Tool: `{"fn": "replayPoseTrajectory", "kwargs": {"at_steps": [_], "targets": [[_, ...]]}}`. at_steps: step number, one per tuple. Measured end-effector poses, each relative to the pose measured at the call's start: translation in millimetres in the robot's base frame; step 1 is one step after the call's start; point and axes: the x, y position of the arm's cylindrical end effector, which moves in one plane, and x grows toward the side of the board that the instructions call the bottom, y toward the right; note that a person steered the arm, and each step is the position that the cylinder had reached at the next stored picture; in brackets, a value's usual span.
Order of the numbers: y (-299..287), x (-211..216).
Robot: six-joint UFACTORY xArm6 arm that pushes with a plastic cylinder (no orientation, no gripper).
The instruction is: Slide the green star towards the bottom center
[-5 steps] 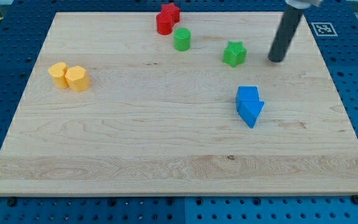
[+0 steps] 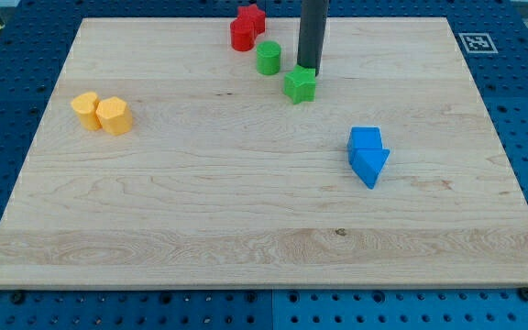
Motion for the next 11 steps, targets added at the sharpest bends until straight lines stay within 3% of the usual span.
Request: {"fn": "replayPoseTrajectory", "kwargs": {"at_steps": [2,7,11], "targets": [[-27,18],[-30,172],[28,220]]}}
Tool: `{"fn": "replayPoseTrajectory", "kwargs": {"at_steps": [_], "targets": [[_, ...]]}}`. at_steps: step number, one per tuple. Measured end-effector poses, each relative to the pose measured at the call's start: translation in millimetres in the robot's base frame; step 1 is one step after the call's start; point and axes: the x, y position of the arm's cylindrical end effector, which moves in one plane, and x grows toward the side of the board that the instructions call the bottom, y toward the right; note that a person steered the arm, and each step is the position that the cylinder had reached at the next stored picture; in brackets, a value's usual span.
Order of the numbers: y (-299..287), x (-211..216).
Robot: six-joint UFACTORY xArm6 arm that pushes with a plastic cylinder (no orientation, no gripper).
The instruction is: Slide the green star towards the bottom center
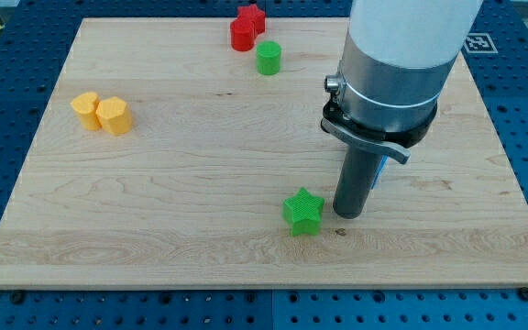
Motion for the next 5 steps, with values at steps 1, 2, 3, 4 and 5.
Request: {"fn": "replayPoseTrajectory", "kwargs": {"at_steps": [1,2,3,4,5], "targets": [[-22,0],[-36,5],[-37,-9],[-49,-48],[-70,-94]]}}
